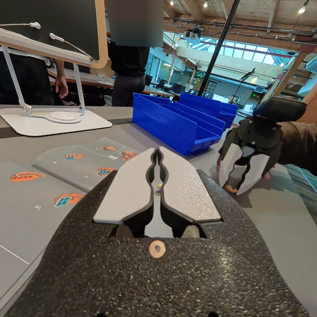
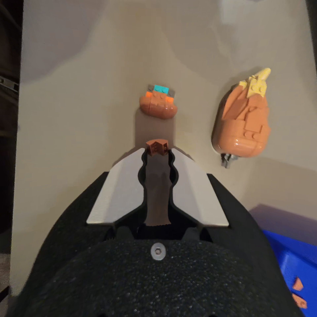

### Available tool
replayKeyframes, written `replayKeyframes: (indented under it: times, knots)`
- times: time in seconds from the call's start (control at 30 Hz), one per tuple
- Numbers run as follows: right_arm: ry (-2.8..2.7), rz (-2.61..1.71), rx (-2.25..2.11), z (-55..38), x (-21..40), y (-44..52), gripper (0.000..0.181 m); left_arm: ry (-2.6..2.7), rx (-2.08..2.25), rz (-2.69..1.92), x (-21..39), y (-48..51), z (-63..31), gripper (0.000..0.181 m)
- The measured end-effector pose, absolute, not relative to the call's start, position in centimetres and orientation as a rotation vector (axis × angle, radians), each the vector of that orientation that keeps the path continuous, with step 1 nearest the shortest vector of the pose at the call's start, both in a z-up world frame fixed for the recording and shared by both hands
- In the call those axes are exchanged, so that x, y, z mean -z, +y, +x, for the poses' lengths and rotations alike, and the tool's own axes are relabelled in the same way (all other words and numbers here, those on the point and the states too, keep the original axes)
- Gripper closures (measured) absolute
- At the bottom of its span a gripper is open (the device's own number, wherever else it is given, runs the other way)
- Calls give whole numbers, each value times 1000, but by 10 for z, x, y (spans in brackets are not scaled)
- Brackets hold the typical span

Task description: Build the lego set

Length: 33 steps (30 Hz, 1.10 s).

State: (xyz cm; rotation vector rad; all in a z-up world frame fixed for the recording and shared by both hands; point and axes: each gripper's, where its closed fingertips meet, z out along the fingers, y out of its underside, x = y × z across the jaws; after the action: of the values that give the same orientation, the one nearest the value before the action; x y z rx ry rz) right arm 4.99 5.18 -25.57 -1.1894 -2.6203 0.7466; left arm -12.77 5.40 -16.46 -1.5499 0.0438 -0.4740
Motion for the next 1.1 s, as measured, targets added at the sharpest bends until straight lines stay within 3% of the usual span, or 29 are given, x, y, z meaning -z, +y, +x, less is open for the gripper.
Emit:
replayKeyframes:
  times: [0.33,0.57,0.73,1.0,1.1]
  knots:
    - [-2598,-1183,-693,52,243,65,145,46,473,-1565,166,52,-129,181]
    - [-2369,-1303,-335,71,174,230,146,41,491,-1568,167,54,-128,181]
    - [-2473,-1402,-55,67,217,323,144,25,503,-1565,167,55,-130,181]
    - [-2576,-1605,99,59,271,359,143,-13,516,-1536,165,56,-137,181]
    - [-2553,-1647,37,57,271,357,164,-8,520,-1538,165,57,-136,181]
